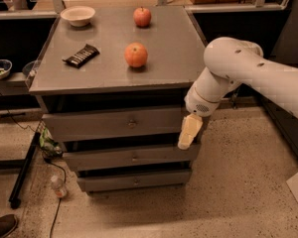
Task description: Open top drawer
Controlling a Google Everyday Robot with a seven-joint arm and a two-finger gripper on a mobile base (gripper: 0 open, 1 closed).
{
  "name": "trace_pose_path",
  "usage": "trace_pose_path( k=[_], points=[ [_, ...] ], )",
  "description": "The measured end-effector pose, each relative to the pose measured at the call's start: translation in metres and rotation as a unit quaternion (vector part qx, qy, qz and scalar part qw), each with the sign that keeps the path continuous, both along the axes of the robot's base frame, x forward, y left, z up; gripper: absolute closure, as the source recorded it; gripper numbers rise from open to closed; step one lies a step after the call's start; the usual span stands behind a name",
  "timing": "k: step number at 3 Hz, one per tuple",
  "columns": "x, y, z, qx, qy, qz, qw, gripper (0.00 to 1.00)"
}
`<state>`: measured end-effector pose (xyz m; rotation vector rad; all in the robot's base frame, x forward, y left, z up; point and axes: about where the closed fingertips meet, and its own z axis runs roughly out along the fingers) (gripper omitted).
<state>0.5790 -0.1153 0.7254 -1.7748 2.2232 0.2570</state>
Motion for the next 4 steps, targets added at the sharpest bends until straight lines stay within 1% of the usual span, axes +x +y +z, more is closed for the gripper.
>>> trace_pose_path(
  k=[1,2,3,4],
  points=[
    [0.000,0.000,0.000,0.000,0.000,0.000,1.0000,0.00],
    [0.010,0.000,-0.006,-0.004,-0.003,-0.012,0.9999,0.00],
    [0.022,0.004,-0.010,-0.003,-0.005,-0.018,0.9998,0.00],
    [0.037,0.011,-0.017,0.007,0.002,-0.020,0.9998,0.00]
  ],
)
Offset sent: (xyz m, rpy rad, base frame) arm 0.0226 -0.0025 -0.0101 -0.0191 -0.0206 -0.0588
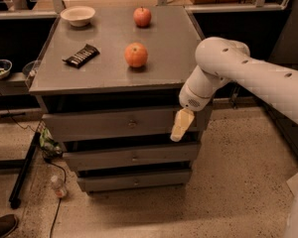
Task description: Open top drawer
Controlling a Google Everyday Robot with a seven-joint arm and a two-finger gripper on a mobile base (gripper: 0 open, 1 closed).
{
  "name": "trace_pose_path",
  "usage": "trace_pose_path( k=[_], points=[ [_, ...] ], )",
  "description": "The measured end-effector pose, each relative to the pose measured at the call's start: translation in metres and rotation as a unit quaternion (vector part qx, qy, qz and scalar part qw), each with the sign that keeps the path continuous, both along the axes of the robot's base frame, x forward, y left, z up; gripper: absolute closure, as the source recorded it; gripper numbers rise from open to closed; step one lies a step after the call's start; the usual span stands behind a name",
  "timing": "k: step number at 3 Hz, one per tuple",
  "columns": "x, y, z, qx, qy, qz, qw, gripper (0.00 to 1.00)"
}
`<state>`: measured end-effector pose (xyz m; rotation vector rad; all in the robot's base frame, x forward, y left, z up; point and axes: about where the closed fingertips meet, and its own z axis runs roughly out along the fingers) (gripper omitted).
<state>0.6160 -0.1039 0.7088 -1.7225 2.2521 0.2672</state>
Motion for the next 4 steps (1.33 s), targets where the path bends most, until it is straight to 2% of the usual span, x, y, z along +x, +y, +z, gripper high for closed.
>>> trace_pose_path(
  k=[1,3,4],
  points=[
    [0.000,0.000,0.000,0.000,0.000,0.000,1.0000,0.00],
    [-0.006,0.006,-0.026,0.001,0.034,0.012,0.9994,0.00],
    [-0.007,0.008,-0.029,0.004,0.042,0.016,0.9990,0.00]
  ],
)
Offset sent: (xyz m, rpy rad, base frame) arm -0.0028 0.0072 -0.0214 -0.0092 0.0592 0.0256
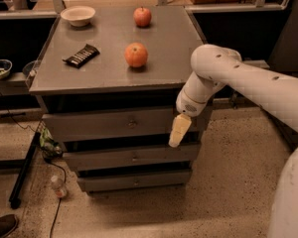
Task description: Open top drawer
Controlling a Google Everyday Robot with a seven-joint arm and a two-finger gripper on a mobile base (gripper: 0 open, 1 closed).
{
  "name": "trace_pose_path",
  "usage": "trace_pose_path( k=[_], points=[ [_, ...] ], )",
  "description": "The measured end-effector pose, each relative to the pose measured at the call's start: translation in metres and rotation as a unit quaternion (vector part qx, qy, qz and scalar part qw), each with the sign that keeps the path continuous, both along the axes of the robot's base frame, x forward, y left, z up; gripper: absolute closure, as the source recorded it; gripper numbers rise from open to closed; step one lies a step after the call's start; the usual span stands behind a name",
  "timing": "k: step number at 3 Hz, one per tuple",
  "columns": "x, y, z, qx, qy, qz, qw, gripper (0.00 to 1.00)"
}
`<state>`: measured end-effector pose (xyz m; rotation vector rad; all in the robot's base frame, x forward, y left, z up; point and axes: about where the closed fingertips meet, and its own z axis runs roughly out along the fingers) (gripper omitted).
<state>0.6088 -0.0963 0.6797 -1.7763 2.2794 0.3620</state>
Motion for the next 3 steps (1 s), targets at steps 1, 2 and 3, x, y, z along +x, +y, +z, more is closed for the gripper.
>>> trace_pose_path(
  k=[1,2,3],
  points=[
    [-0.008,-0.001,0.001,0.014,0.011,0.006,0.9998,0.00],
    [-0.030,-0.010,0.012,0.041,0.028,0.019,0.9986,0.00],
    [-0.058,-0.021,0.026,0.080,0.041,0.027,0.9956,0.00]
  ],
)
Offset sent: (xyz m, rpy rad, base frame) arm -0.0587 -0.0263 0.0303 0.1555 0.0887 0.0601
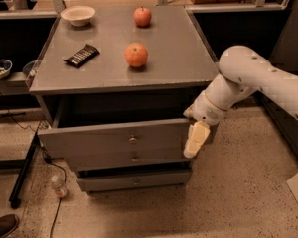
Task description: Open top drawer
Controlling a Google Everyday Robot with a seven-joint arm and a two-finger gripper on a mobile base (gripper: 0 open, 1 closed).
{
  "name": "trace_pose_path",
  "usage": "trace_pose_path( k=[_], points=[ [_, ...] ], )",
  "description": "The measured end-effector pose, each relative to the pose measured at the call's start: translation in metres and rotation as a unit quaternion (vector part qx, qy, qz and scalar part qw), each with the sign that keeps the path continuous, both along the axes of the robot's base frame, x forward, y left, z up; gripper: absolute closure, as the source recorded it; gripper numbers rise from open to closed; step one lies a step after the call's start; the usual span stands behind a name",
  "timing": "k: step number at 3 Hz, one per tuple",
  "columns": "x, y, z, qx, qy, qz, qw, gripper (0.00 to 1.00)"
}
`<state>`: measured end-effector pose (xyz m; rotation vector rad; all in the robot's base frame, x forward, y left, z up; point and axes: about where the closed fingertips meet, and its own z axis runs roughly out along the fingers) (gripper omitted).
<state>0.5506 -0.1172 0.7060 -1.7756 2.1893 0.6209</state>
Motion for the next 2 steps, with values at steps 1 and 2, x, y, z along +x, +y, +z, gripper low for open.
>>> trace_pose_path(
  k=[1,2],
  points=[
    [-0.0134,-0.0057,0.0042,0.019,0.004,-0.005,0.9998,0.00],
    [-0.0136,-0.0060,0.0041,0.020,0.005,-0.006,0.9998,0.00]
  ],
)
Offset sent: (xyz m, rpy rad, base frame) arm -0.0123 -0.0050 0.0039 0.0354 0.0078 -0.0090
